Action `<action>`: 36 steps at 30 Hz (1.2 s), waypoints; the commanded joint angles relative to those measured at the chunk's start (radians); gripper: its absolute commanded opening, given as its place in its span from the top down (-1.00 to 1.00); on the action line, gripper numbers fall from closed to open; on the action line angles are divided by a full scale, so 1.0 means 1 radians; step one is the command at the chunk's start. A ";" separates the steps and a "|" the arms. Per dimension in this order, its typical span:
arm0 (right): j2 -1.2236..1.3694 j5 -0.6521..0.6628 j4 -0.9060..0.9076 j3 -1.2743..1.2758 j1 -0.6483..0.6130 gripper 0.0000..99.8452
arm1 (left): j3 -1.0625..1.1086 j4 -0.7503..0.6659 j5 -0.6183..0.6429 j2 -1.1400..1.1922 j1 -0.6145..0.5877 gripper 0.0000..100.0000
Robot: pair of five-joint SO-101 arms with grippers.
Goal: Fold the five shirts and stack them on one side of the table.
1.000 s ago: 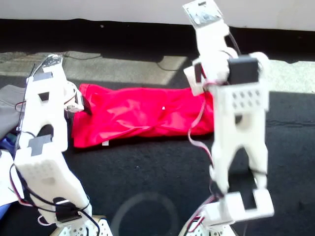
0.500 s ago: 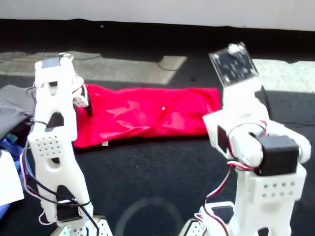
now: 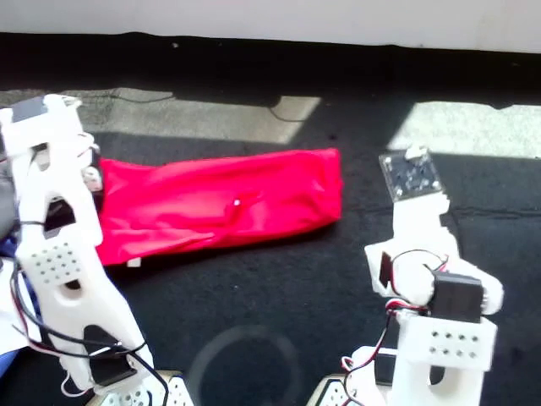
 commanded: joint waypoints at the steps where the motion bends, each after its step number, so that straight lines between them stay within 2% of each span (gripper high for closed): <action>1: -0.039 0.012 -0.140 0.208 0.047 0.99 | 0.117 0.014 -0.014 -0.200 0.053 0.98; 6: -0.051 0.008 -0.292 0.395 0.177 0.99 | 0.251 0.014 -0.009 -0.421 0.246 0.98; 11: -0.094 0.008 -0.394 0.544 0.329 0.99 | 0.237 0.006 0.014 -0.564 0.507 0.98; 17: -0.216 0.005 -0.475 0.740 0.381 0.99 | 0.084 -0.026 0.121 -0.541 0.796 0.98; 21: -0.335 0.005 -0.516 0.885 0.381 0.99 | -0.051 -0.031 0.175 -0.450 0.924 0.98; 26: -0.506 0.005 -0.507 1.006 0.381 0.99 | -0.220 -0.032 0.180 -0.289 0.987 0.98; 36: -0.756 0.005 -0.371 1.050 0.380 0.99 | -0.542 -0.095 0.178 0.061 0.990 0.98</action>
